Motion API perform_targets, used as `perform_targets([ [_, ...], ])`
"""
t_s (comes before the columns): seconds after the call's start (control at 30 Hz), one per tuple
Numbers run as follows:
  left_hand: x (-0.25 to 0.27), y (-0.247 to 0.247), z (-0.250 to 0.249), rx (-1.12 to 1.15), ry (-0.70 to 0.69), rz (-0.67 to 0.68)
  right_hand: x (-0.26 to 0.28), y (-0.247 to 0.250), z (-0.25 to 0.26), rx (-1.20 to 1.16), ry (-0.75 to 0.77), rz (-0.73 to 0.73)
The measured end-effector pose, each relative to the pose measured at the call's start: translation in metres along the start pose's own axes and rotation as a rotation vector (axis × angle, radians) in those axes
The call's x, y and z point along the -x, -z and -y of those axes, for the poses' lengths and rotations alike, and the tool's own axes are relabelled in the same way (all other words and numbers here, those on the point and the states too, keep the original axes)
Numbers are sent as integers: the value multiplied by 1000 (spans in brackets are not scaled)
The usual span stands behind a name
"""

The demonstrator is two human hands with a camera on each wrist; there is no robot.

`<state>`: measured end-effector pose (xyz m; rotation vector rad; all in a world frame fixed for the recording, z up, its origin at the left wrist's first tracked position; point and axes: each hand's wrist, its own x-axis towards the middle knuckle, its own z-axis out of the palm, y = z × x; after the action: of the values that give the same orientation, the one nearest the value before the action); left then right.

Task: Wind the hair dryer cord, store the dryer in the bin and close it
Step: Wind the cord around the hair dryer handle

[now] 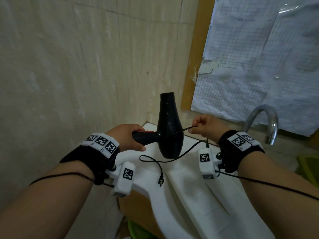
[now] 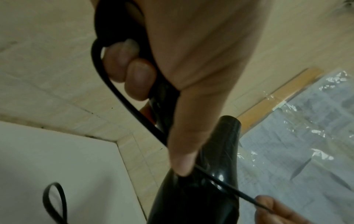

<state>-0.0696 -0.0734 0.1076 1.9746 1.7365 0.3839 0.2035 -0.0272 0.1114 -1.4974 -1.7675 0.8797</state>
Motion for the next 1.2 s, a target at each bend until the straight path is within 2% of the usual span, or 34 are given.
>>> perform_targets([
  [0.1, -4, -1, -3, -146, 10, 12, -4, 7, 10, 35, 51, -45],
  [0.27, -3, 4, -7, -226, -18, -8, -12, 21, 23, 20, 101, -112],
  [0.5, 5, 9, -14, -457, -87, 21, -9, 27, 35, 65, 216, -188],
  [0.63, 12, 12, -17, -490, -162, 38, -10, 22, 27, 68, 188, -239],
  [0.73, 17, 17, -14, -356, -187, -1, -7, 18, 8, 56, 94, -213],
  [0.8, 19, 19, -11, -189, -191, -77, -1, 13, -3, 38, 44, -193],
  [0.93, 20, 17, -12, 105, -170, -245, 10, -3, -11, 47, 37, -145],
  [1.1, 22, 12, -14, 403, -186, -257, 17, -18, -16, 52, 0, -85],
  [1.2, 21, 9, -21, 591, -195, -334, 28, -22, -18, 91, -25, -49],
])
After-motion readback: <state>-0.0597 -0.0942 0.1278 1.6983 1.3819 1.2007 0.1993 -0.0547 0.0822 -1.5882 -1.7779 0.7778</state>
